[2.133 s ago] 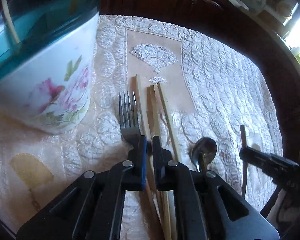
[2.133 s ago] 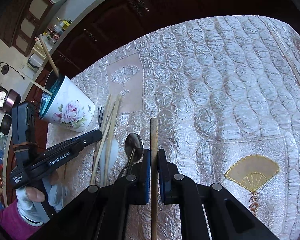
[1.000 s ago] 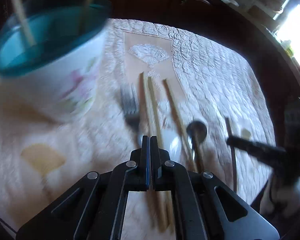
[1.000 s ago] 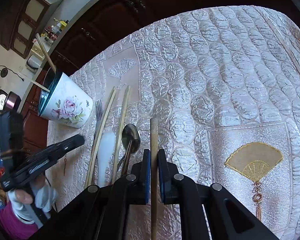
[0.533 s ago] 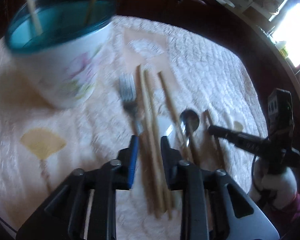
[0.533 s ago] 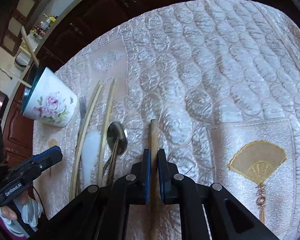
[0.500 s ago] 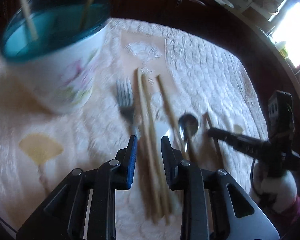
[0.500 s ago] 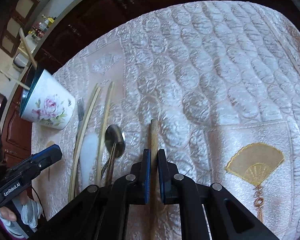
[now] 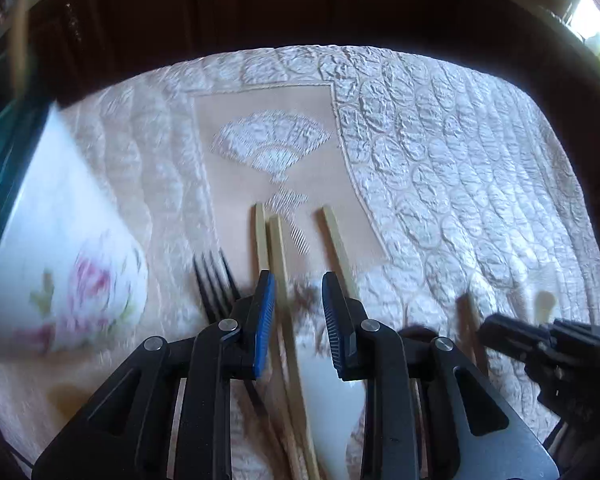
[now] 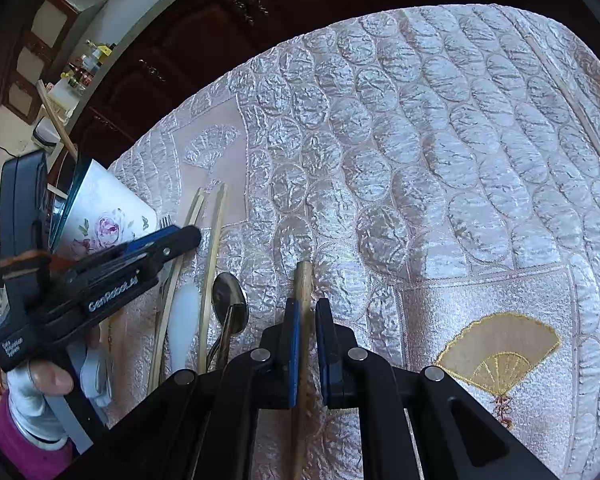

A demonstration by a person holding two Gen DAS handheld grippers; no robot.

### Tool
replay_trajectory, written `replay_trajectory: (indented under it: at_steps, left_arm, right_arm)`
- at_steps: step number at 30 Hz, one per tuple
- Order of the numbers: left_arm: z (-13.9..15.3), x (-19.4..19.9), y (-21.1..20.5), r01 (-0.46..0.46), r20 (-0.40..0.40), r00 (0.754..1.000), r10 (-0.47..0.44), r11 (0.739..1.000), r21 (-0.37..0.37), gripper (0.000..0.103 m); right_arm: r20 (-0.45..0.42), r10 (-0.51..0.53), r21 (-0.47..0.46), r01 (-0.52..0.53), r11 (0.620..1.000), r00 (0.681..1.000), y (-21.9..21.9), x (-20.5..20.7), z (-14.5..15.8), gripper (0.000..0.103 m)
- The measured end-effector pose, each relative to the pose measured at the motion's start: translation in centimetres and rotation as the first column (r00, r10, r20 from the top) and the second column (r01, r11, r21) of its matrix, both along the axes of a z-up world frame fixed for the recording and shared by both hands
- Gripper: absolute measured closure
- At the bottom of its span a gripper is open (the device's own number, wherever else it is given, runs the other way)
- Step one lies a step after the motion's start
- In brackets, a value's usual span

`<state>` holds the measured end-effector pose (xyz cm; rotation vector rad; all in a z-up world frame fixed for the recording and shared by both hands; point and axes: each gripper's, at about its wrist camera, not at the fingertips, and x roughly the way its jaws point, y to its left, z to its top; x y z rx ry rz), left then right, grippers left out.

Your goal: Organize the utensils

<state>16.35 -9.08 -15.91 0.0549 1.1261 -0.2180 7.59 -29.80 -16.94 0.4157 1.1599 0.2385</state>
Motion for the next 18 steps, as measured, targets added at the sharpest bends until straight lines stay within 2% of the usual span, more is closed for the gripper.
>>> replay_trajectory:
  at_steps: [3,6,9,13,14,15,16,18]
  left_arm:
    - [-0.2,1.2,-0.7,0.004,-0.016,1.0,-0.004,1.0,0.014,0.08]
    - [-1.1,2.7,-1.4,-0.016,-0.067,0.998,0.017,1.0,0.018,0.08]
    - [-0.8,2.5,-0.8,-0.038,-0.055,0.998,0.038,0.999,-0.007,0.08]
    - [-1.1,2.1,-0.7,-0.003,-0.067,0.998,0.003,1.0,-0.001,0.08]
    - [-1.1,2.1,-0.7,0.001,-0.065,0.998,-0.001,1.0,-0.009,0.082]
    - [-1.2,2.0,-0.5,0.004,-0.071,0.997,-0.006,0.999,-0.031,0.093]
    - [-1.2,2.0,-0.3,0.007,-0.089,0.996,-0.014,0.997,-0.073,0.099]
    - [-1.3,1.6,0.0,0.013,-0.104,0.994,-0.027,0.991,-0.137,0.099]
  right_arm:
    - [-0.001,0.013,0.0,-0.013,1.0,1.0,-0.3,0.1,-0.3,0.096]
    - [0.001,0.028,-0.012,-0.028,1.0,1.0,0.4,0.7,-0.3,0.096]
    - [0.0,0.049,-0.037,-0.049,0.998,0.999,1.1,1.2,-0.4,0.096]
    - [0.005,0.062,-0.035,-0.062,0.997,0.998,1.7,1.8,-0.9,0.096]
    - [0.015,0.071,-0.037,-0.071,0.997,0.997,2.0,1.9,-1.0,0.096]
    - [0.026,0.076,-0.031,-0.075,0.997,0.997,2.0,2.1,-1.1,0.096]
    - [0.031,0.072,-0.022,-0.072,0.997,0.997,2.1,2.0,-1.1,0.096]
    - [0.042,0.078,-0.026,-0.077,0.997,0.996,2.2,1.7,-0.9,0.096]
